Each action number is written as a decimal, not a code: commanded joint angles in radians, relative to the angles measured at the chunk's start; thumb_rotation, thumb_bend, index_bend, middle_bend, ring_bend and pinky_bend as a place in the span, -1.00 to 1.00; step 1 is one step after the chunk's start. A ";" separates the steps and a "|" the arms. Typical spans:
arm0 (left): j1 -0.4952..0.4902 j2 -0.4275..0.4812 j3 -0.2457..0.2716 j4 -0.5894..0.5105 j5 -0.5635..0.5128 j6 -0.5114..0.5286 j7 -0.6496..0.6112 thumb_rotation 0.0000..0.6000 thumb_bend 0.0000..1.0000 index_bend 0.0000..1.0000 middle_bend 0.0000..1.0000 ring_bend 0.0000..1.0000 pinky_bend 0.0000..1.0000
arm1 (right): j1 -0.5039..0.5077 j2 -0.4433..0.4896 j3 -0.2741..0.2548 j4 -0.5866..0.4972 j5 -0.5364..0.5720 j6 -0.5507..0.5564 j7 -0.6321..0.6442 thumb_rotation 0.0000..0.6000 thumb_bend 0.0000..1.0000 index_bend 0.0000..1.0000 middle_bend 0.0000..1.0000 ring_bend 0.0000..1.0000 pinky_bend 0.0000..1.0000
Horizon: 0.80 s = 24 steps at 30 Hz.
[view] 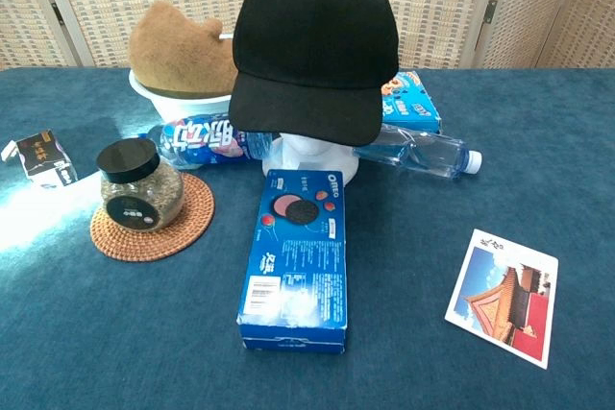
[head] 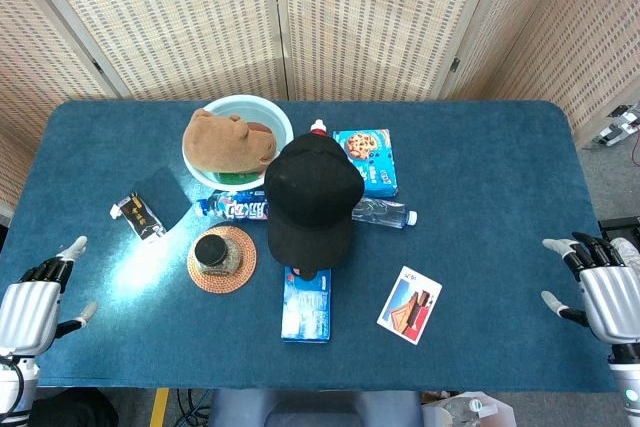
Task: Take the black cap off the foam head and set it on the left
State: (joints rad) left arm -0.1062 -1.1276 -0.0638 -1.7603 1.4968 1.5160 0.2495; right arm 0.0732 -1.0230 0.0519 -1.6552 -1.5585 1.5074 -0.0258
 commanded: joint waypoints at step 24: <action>-0.309 -0.117 -0.027 0.158 0.340 -0.155 -0.281 1.00 -0.65 -0.52 0.87 0.78 0.94 | 0.008 0.047 0.021 -0.060 0.022 -0.003 -0.040 1.00 -0.63 -0.44 -0.38 -0.67 -0.59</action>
State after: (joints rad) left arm -0.3923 -1.2222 -0.0857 -1.6246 1.8220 1.3717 -0.0122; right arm 0.0808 -0.9760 0.0731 -1.7147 -1.5365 1.5040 -0.0653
